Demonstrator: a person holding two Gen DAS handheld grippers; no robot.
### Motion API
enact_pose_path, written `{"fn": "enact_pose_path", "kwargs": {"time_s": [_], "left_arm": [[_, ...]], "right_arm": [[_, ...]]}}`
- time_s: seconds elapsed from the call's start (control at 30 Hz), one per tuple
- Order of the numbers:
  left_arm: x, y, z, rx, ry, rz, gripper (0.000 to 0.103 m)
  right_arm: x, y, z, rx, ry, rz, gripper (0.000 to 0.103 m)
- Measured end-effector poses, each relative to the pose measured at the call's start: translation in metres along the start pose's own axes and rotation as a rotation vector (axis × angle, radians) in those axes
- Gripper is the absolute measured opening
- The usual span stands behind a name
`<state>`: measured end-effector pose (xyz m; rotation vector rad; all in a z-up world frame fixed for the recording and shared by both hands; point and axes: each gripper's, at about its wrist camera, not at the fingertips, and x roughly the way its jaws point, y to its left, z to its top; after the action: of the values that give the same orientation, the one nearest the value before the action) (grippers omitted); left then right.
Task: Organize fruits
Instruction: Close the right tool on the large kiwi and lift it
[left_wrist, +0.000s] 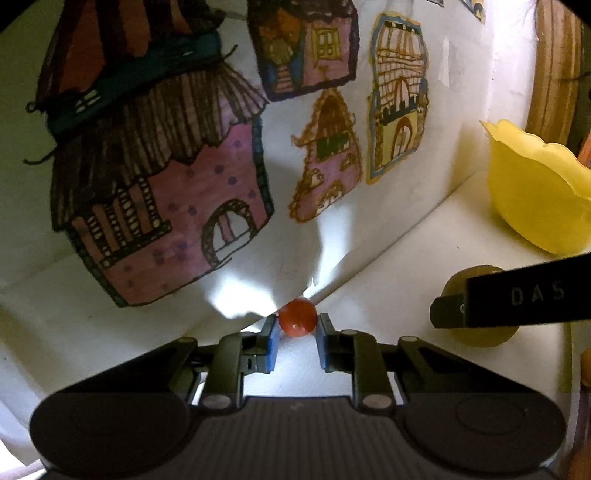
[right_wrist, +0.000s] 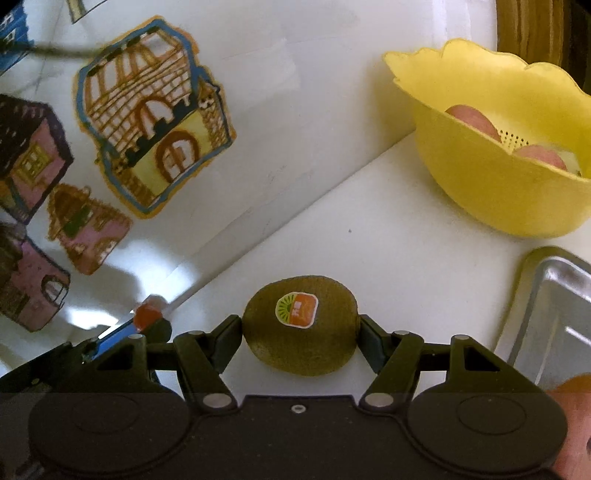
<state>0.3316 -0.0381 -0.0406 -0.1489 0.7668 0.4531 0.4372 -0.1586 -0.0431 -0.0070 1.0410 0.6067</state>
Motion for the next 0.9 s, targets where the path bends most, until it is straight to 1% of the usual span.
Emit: {"fn": "enact_pose_path", "kwargs": {"time_s": [0.3, 0.57, 0.7, 0.77, 0.9], "left_arm": [[-0.015, 0.028, -0.014, 0.05, -0.009, -0.052, 0.023], [-0.045, 0.049, -0.046, 0.083, 0.007, -0.095, 0.023], [-0.058, 0.055, -0.061, 0.088, 0.015, -0.095, 0.023], [-0.062, 0.059, -0.067, 0.09, 0.017, -0.091, 0.023], [-0.069, 0.057, -0.071, 0.112, 0.016, -0.074, 0.025]], "right_arm": [[-0.014, 0.014, -0.026, 0.024, 0.023, 0.001, 0.069], [-0.026, 0.033, -0.053, 0.037, 0.055, 0.028, 0.069], [-0.034, 0.043, -0.066, 0.02, 0.076, 0.019, 0.069], [-0.039, 0.051, -0.072, -0.014, 0.074, 0.004, 0.069], [-0.035, 0.06, -0.075, -0.058, 0.066, -0.016, 0.069]]}}
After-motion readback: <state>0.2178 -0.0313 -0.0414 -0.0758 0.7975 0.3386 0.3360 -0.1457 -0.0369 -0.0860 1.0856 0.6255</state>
